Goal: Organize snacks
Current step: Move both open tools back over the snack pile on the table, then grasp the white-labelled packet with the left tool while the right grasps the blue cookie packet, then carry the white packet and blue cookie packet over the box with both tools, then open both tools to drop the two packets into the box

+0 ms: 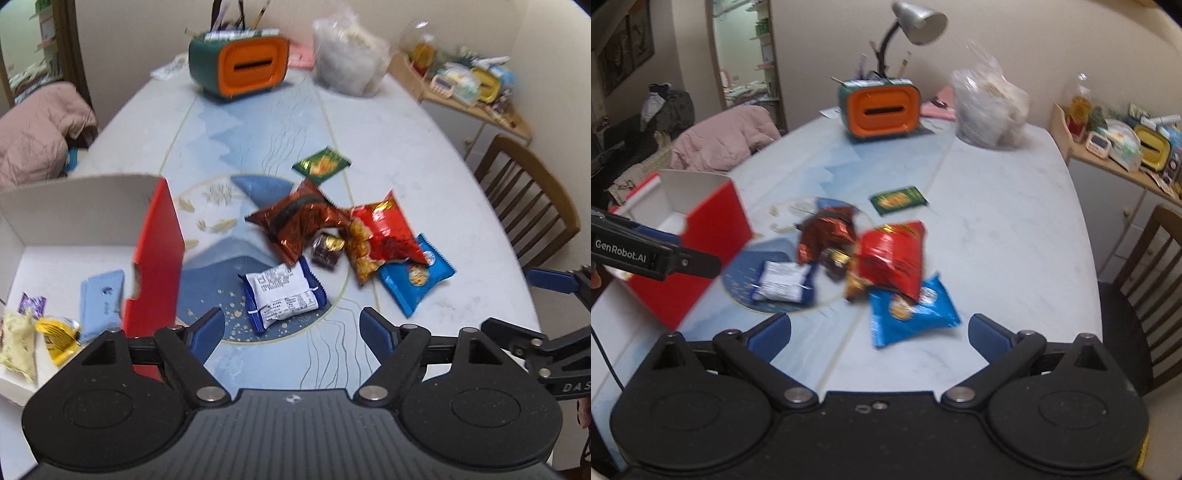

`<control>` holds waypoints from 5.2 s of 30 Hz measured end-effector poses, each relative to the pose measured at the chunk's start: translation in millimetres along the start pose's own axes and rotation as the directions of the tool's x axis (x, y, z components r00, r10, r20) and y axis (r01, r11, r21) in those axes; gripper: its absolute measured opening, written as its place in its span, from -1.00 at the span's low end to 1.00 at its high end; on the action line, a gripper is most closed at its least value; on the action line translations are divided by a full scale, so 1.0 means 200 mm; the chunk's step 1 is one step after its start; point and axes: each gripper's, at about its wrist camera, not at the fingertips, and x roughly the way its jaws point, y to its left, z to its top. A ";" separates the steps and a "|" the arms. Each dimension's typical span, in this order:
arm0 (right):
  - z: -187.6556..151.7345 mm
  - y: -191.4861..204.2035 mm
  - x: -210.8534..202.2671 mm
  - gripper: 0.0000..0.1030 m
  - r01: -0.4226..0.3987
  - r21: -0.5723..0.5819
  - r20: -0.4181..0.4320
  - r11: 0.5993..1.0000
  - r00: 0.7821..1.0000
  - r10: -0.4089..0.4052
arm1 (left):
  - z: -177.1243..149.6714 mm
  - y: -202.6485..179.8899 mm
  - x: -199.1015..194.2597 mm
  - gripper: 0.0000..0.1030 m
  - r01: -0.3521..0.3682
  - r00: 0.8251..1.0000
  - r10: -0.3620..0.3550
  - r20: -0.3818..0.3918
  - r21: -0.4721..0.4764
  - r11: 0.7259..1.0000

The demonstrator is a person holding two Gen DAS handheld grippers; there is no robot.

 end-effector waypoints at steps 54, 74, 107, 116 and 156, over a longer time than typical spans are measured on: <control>-0.03 -0.15 0.63 0.31 -0.007 -0.024 -0.138 1.000 0.990 0.003 | 0.10 0.04 0.62 0.13 -0.172 0.976 0.142 -0.164 -0.190 0.966; -0.20 -0.08 0.29 0.14 -0.036 0.054 -0.141 0.998 0.989 0.044 | -0.10 0.10 0.32 0.10 -0.087 0.988 0.057 -0.142 -0.211 0.974; 0.18 0.70 -0.07 0.14 -0.142 -0.064 -0.018 0.988 0.990 0.141 | -0.08 0.62 -0.46 0.10 -0.028 0.999 0.031 0.016 -0.147 0.989; 0.32 0.99 0.04 0.14 -0.163 -0.113 -0.007 0.980 0.987 0.163 | -0.06 0.94 -0.50 0.10 -0.060 0.998 0.064 0.017 -0.165 0.984; 0.54 1.60 0.90 0.15 -0.143 -0.214 -0.241 0.966 0.966 0.090 | 0.26 1.50 0.05 0.10 -0.196 0.966 0.194 -0.171 0.002 0.981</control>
